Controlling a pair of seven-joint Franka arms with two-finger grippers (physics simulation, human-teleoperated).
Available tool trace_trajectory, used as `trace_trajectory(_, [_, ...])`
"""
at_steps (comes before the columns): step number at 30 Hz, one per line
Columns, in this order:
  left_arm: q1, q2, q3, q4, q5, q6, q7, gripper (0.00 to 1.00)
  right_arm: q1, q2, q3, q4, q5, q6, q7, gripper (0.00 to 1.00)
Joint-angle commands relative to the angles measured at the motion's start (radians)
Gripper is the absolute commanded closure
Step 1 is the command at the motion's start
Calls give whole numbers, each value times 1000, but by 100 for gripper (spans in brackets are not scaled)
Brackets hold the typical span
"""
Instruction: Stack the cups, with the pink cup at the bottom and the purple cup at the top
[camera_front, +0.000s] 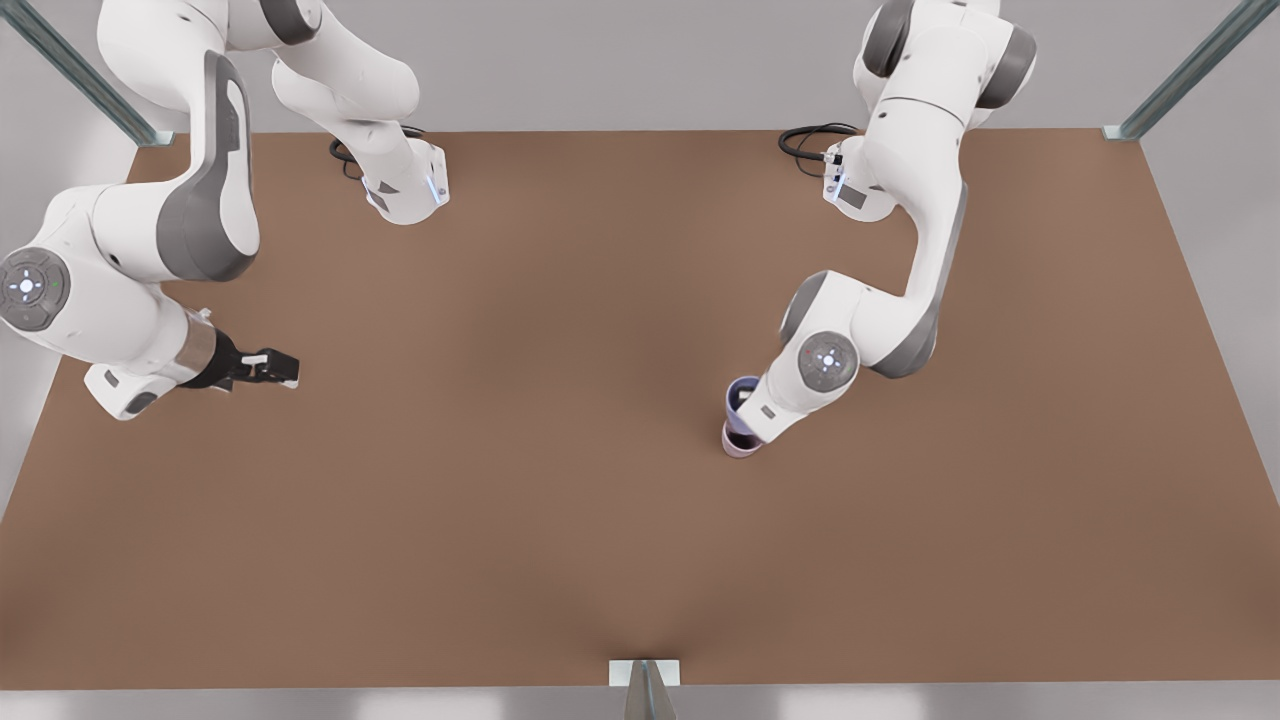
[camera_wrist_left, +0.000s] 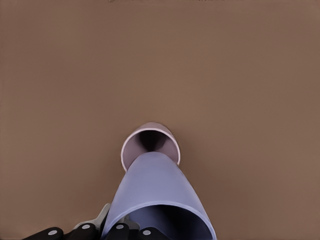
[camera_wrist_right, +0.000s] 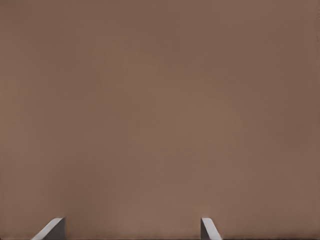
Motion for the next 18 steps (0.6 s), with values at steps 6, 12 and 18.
trace_trajectory(6, [12,17,0,-2,-7,60,-244,79,2,3,1,3,0,-31,159,0])
trace_trajectory(12, [12,42,0,-2,-7,63,-244,79,2,6,1,5,0,-29,156,0])
trace_trajectory(18, [12,42,0,-2,-21,61,-244,79,3,6,1,5,0,-29,156,0])
